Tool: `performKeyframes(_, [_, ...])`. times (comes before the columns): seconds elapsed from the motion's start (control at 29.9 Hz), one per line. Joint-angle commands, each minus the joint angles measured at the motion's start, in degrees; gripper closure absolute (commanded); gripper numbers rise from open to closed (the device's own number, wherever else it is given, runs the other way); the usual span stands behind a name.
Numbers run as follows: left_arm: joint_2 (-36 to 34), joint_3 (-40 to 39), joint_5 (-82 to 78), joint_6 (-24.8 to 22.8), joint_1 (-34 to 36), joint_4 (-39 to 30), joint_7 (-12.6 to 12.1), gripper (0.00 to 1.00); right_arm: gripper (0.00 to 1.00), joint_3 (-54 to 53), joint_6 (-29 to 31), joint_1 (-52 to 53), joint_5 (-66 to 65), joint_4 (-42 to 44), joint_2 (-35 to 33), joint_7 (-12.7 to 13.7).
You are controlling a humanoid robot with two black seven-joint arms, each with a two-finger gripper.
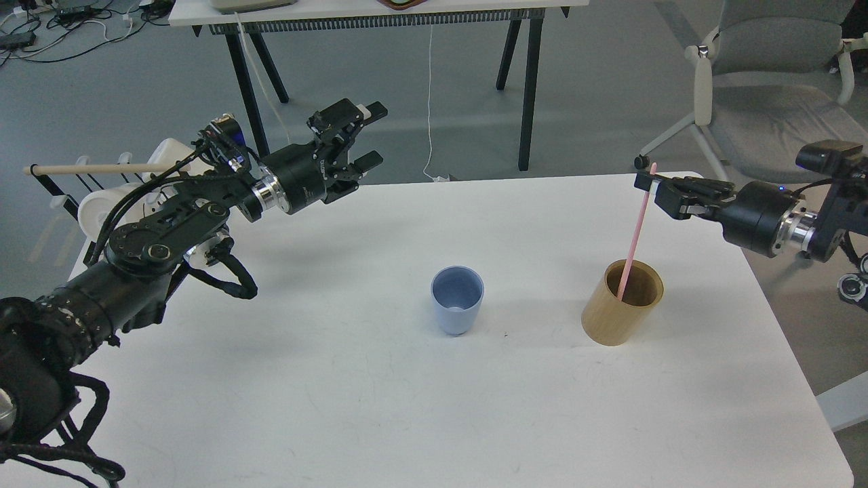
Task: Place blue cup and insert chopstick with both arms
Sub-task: 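Grasp the pink straw in the tan cup with the right gripper and lift, then move the pink straw over the blue cup and lower it in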
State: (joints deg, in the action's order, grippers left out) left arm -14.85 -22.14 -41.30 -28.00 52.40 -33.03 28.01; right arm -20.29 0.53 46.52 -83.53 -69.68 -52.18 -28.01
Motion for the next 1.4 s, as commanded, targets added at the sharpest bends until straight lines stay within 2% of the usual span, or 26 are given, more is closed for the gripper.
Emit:
performKeyframes(0.0, [0.1, 0.0, 0.0, 0.0, 0.0, 0.2, 0.0, 0.01, 1.0, -3.3, 0.4, 0.6, 1.7, -6.3, -5.4, 0.0])
performKeyframes(0.13, [0.0, 0.0, 0.0, 0.0, 0.0, 0.3, 0.0, 0.01, 1.0, -4.4, 1.4, 5.3, 4.9, -11.4, -10.2, 0.0])
performKeyframes(0.27, [-0.6, 0.1, 0.0, 0.0, -1.2, 0.8, 0.0, 0.01, 1.0, -4.2, 1.5, 11.9, 6.4, -13.1, -10.0, 0.0])
performKeyframes(0.33, [-0.7, 0.1, 0.0, 0.0, -2.0, 1.8, 0.0, 0.01, 1.0, -3.7, 0.9, 13.6, 6.1, -12.9, -7.8, 0.0])
performKeyframes(0.47, [-0.8, 0.0, 0.1, 0.0, -4.1, 4.6, 0.0, 0.01, 1.0, -2.8, 0.4, 14.1, 2.5, -11.2, 2.8, 0.0])
performKeyframes(0.64, [-0.8, -0.1, 0.1, 0.0, -4.9, 6.8, 0.0, 0.01, 1.0, 2.0, -4.5, 15.8, -3.8, -2.5, 14.3, 0.0])
performKeyframes(0.77, [-0.8, -0.4, 0.1, 0.0, -5.1, 7.3, 0.0, 0.01, 1.0, 7.5, -6.8, 17.8, -5.4, 1.6, 20.7, 0.0])
performKeyframes(1.37, [-0.3, -0.4, 0.1, 0.0, -5.5, 8.8, 0.0, 0.01, 1.0, 15.3, -10.7, 16.1, -7.2, 8.4, 29.3, 0.0])
